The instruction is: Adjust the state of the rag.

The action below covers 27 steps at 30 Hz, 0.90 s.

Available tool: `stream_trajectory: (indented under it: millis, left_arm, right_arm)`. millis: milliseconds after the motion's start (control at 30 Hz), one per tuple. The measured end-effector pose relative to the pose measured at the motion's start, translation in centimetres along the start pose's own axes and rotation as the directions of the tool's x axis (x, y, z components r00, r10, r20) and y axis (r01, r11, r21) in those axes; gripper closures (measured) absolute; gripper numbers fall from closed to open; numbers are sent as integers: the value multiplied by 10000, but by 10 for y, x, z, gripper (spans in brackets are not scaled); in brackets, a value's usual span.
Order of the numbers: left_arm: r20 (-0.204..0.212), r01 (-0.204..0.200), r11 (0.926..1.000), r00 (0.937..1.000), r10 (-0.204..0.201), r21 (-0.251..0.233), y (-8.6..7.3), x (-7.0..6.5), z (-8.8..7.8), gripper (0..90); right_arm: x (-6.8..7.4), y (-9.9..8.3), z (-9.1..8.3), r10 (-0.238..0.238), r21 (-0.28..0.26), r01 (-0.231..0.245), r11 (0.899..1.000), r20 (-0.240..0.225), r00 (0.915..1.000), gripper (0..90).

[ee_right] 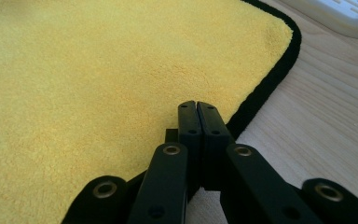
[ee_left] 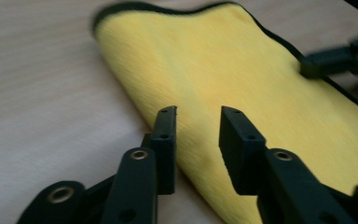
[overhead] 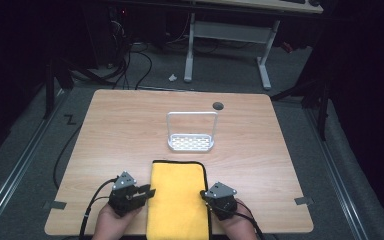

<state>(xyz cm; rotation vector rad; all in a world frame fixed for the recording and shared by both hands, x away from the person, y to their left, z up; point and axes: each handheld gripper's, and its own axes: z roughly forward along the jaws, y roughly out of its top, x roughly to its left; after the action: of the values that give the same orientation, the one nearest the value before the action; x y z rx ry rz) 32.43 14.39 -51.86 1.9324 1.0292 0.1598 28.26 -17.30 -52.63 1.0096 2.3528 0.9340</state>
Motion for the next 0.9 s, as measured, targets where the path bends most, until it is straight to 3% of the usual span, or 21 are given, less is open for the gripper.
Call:
stream_trajectory:
  millis: [167, 300, 333, 400, 467, 567, 733, 833, 900]
  left_arm:
    - [-216, 593, 9981, 9980, -595, -137, 17, 14, 23, 447]
    - [-304, 1136, 9935, 9930, -1138, -80, 32, 25, 42, 399]
    - [-495, 1251, 9920, 9908, -1258, -182, 37, 28, 46, 404]
    - [-460, 1380, 9902, 9893, -1388, -197, 39, 30, 48, 436]
    - [-589, 1421, 9899, 9882, -1417, 28, 40, 32, 52, 456]
    - [-686, 1209, 9919, 9906, -1181, 386, 37, 30, 56, 543]
    - [-638, 893, 9957, 9941, -877, 229, 32, 27, 57, 673]
    - [-563, 832, 9964, 9950, -823, 137, 29, 27, 58, 732]
    - [-627, 670, 9977, 9958, -663, 88, 28, 25, 58, 736]
  right_arm:
    - [-1, 0, 0, -39, -39, 39, 10000, -65, 10000, 898]
    - [-1, 0, 0, -48, -25, 48, 10000, -65, 10000, 898]
    - [-1, 0, 0, -53, -22, 53, 10000, -71, 10000, 898]
    - [-1, 0, 0, -68, -37, 67, 10000, -83, 9999, 898]
    - [-1, 0, 0, -76, -32, 75, 10000, -99, 9999, 898]
    - [-2, 0, 0, -47, 1, 47, 10000, -112, 9999, 898]
    - [-1, 0, 0, 35, -27, -36, 10000, -125, 9999, 868]
    - [-2, 1, -2, 165, -161, -169, 9997, -231, 9996, 762]
    - [-4, 1, -3, 273, -390, -274, 9989, -27, 9996, 734]
